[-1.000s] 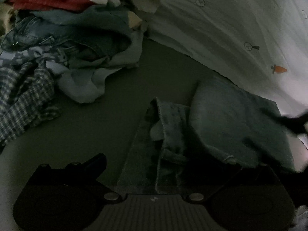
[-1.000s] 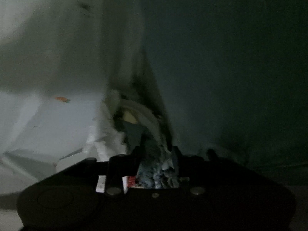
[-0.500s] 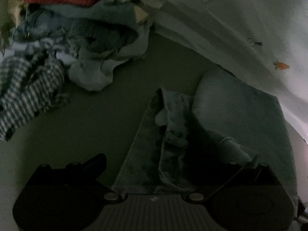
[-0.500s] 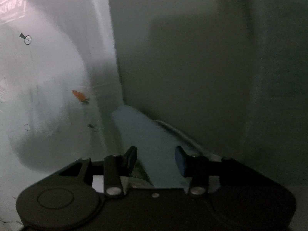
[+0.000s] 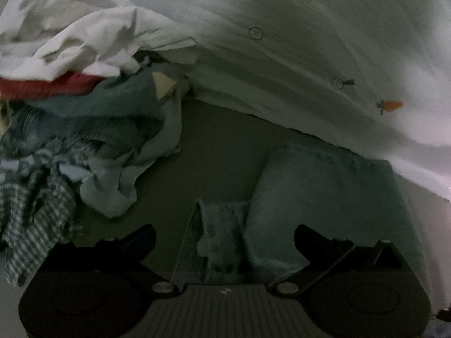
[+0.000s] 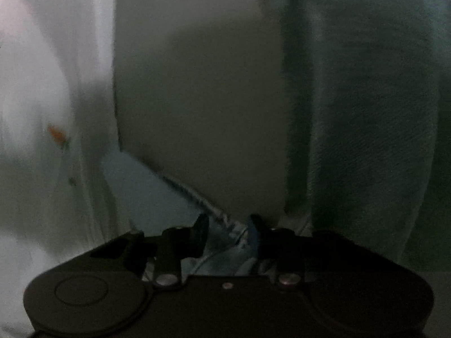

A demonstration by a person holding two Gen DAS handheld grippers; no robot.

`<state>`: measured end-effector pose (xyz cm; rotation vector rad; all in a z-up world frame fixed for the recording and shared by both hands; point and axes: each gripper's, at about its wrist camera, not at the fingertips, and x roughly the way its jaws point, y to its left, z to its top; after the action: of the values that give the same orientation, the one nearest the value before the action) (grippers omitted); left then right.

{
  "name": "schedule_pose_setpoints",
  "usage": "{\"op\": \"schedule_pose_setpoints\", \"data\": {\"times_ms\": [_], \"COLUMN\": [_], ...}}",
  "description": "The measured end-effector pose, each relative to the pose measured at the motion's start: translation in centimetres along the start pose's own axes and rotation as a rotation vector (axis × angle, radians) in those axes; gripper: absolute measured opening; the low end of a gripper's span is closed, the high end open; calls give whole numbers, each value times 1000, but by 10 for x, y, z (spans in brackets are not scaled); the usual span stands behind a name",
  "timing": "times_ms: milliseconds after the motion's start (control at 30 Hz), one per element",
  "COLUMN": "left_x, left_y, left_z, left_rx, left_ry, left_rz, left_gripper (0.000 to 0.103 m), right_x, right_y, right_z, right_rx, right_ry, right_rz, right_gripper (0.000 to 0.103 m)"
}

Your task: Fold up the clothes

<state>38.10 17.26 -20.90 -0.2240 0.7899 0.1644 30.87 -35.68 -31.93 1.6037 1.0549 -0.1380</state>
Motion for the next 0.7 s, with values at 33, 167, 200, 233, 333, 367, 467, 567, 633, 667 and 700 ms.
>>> {"op": "schedule_pose_setpoints", "data": {"times_ms": [33,167,200,233,333,367,467,567,633,667,700], "left_x": [3,17,20,22,30,33,40,40,41,41,42], "left_y": [-1,-4,-4,-5,-1,3,13,16,15,14,14], "left_z": [0,-7,-10,-14,-22,-23,-27,-28,-27,-28,-28], "left_rx": [-5,-3,7,19,14,-2,-21,-11,3,11,11], "left_ry": [9,66,79,92,130,149,196,199,201,201,202], "left_rz": [-9,8,15,23,55,69,106,92,96,97,96], "left_gripper": [103,103,103,103,103,103,103,103,103,103,103], "right_x": [1,11,15,16,18,21,37,51,52,54,55], "right_y": [1,17,21,24,21,18,4,0,6,8,8], "right_z": [0,-2,-1,0,7,10,24,28,27,26,24], "right_rx": [-9,-132,-155,-178,-131,-100,12,30,-7,-11,-3], "right_ry": [0,30,39,50,79,95,206,255,259,265,286], "right_rz": [-3,-55,-69,-82,-54,-12,190,255,293,339,400], "right_gripper": [29,29,29,29,44,48,51,53,53,53,53]}}
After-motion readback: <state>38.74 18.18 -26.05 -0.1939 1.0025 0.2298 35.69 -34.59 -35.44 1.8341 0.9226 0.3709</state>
